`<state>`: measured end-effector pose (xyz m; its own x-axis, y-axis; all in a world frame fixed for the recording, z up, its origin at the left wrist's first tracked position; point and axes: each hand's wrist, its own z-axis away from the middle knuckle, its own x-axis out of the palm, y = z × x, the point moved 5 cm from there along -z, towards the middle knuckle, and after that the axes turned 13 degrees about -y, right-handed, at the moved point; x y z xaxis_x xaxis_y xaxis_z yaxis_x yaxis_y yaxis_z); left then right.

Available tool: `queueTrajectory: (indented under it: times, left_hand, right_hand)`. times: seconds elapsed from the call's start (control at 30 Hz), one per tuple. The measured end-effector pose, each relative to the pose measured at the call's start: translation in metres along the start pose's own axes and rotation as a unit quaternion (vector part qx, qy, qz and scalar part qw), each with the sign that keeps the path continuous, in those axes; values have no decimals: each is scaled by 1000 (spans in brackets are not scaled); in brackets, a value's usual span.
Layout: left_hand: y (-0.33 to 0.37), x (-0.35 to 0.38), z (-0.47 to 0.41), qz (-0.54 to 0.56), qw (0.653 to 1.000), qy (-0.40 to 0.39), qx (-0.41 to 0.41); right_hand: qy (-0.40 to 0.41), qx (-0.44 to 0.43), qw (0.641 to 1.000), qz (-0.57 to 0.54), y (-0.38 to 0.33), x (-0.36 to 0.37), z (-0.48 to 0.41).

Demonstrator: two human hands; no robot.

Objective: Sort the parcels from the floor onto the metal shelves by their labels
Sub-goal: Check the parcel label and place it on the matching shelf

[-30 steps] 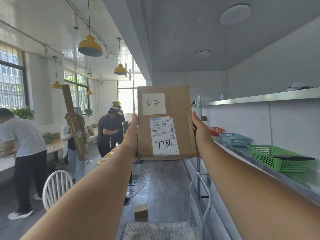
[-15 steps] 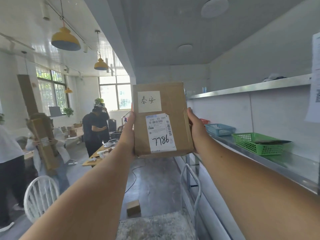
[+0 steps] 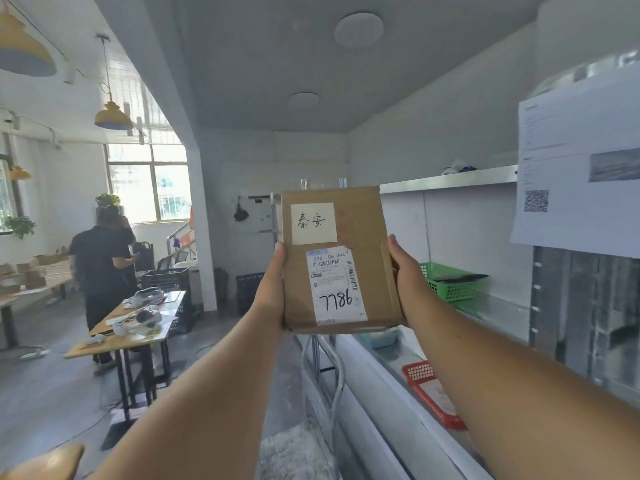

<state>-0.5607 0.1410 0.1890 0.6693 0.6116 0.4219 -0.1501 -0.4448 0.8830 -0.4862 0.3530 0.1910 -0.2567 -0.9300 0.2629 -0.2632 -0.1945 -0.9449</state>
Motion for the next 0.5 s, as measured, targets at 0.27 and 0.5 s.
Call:
queueTrajectory:
  times: [0.27, 0.5]
  left_hand:
    - [-34, 51, -11, -12, 998, -42, -40]
    - [-55, 93, -7, -21, 998, -45, -36]
  right_hand:
    - [54, -7, 998, 20, -22, -52, 51]
    - [75, -7, 997, 12, -40, -89, 93]
